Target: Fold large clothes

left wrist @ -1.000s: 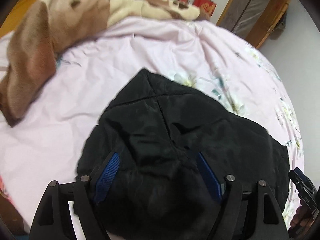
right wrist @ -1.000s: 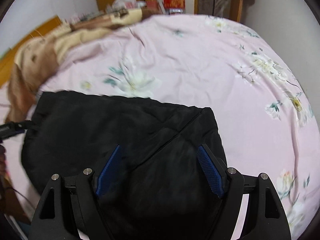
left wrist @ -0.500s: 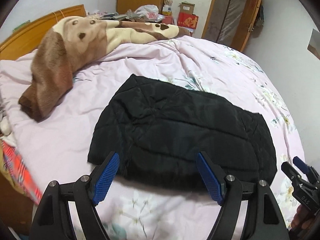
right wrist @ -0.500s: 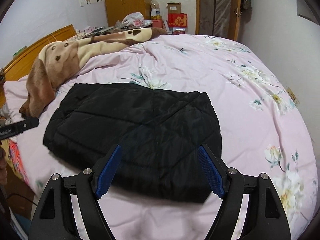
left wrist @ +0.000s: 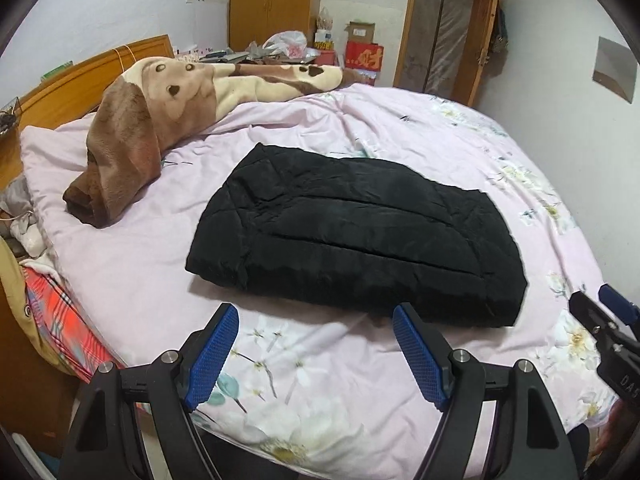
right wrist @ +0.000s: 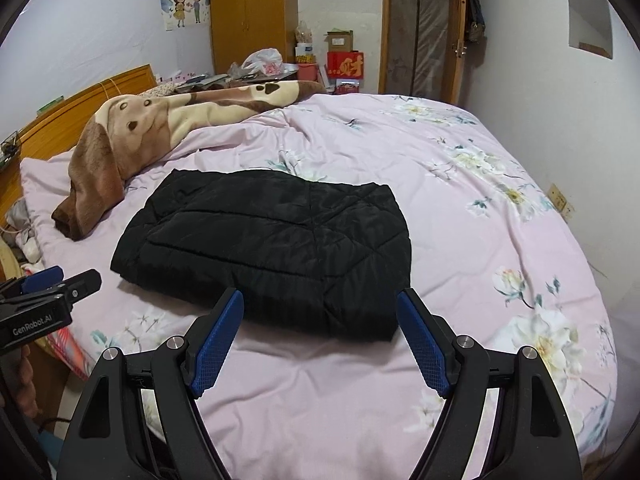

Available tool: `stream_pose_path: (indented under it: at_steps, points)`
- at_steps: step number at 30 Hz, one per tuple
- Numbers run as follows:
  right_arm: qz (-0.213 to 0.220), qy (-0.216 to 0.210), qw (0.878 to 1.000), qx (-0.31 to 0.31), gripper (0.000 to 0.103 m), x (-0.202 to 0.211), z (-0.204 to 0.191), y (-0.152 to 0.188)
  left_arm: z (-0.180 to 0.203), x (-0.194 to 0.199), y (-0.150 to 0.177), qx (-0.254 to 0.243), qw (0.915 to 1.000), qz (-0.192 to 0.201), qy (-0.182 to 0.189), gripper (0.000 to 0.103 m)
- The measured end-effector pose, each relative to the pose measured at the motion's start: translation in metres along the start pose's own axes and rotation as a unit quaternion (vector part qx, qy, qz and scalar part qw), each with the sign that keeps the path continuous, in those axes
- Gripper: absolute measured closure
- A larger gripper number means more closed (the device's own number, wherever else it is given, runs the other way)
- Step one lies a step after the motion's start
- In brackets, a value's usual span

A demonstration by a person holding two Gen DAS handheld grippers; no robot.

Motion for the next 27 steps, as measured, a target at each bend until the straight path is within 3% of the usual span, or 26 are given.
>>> stream_pose_path:
  at_steps: [10, 27]
  points:
    - [0.036, 0.021, 0.999, 0.008, 0.024, 0.032, -0.010, 0.024, 0.022, 0.034, 0.024, -0.012, 0.9994, 0.033, -0.009, 0.021]
    - [0.043, 0.019, 0.999, -0.008, 0.024, 0.046, -0.008, 0.032, 0.035, 0.048, 0.033, -0.022, 0.9984, 0.050, -0.013, 0.020]
Point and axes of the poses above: each gripper's, at about its wrist camera, not at the fingertips, and x roughly against the way its jaws point, z to its right, y to its underside, the point moved 2 cm from there along -x, roughly the way its jaws point, and after that the axes turned 5 degrees about -x, right-handed, at the moved point
